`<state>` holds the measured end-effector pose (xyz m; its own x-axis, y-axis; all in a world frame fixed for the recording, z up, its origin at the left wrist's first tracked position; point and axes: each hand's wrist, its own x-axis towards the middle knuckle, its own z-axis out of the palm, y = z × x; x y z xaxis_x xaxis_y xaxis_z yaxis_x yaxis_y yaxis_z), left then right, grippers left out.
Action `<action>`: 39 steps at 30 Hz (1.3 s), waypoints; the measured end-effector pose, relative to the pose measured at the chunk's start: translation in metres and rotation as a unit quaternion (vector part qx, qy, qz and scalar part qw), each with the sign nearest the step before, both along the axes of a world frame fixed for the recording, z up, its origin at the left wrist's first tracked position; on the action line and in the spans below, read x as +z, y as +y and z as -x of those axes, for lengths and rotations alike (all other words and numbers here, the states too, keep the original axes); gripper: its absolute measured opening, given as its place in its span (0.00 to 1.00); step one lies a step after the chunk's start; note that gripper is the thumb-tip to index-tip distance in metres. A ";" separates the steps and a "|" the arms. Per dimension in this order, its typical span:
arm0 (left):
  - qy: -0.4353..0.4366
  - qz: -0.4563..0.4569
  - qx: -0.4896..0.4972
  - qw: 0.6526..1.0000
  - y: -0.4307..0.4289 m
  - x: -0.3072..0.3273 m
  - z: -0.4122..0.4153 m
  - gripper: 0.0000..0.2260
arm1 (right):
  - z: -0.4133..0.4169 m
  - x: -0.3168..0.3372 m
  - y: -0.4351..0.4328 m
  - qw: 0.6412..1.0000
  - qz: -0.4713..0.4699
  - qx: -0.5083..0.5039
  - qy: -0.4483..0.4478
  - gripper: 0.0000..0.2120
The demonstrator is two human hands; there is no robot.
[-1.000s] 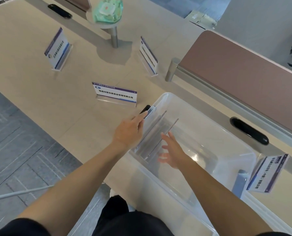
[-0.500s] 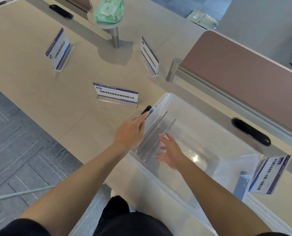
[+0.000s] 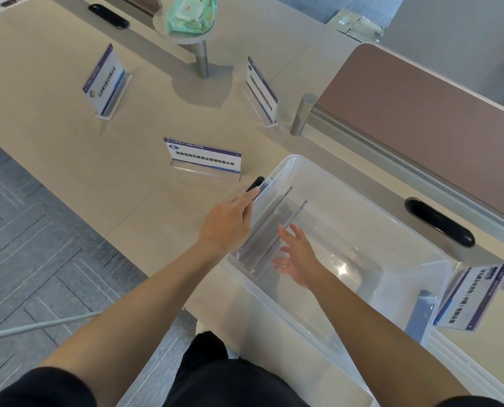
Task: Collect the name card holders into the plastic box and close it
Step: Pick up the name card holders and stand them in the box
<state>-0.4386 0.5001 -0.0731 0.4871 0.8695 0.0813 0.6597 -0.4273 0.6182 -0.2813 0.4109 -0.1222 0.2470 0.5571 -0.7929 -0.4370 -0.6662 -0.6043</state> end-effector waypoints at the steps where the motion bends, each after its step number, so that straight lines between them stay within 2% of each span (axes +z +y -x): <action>1: 0.000 0.001 0.001 1.000 0.000 0.000 0.000 0.18 | 0.000 -0.001 0.000 1.000 0.000 -0.001 -0.002 0.31; 19: 0.014 -0.017 -0.006 1.000 0.000 0.000 -0.001 0.18 | -0.003 -0.004 0.000 1.000 0.007 0.009 -0.007 0.31; 22: 0.024 -0.011 -0.006 1.000 0.000 0.003 -0.001 0.17 | -0.004 0.001 -0.002 0.997 0.024 0.055 -0.039 0.34; 24: 0.046 -0.059 -0.022 0.997 -0.003 0.008 0.001 0.16 | -0.005 0.015 -0.007 0.989 0.041 0.101 -0.100 0.36; 27: 0.049 -0.136 -0.092 0.985 -0.007 0.017 -0.007 0.13 | -0.024 0.054 -0.018 0.957 0.021 0.126 -0.260 0.26; 29: 0.022 -0.102 -0.156 0.982 -0.015 0.031 -0.022 0.13 | -0.040 0.092 -0.036 0.917 0.020 0.133 -0.375 0.19; 31: 0.012 -0.057 -0.215 0.975 -0.027 0.042 -0.042 0.12 | -0.051 0.132 -0.060 0.876 0.039 0.134 -0.461 0.16; 36: 0.006 -0.028 -0.343 0.939 -0.077 0.062 -0.090 0.09 | -0.051 0.198 -0.153 0.782 0.125 0.131 -0.597 0.12; 39: 0.027 -0.023 -0.425 0.905 -0.125 0.076 -0.111 0.09 | -0.037 0.213 -0.227 0.733 0.173 0.057 -0.655 0.10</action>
<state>-0.3272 0.3753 0.0032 0.9824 0.1760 0.0633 0.1103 -0.8187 0.5636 -0.2440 0.1840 0.0913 0.8902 0.4554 -0.0157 0.4385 -0.8656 -0.2420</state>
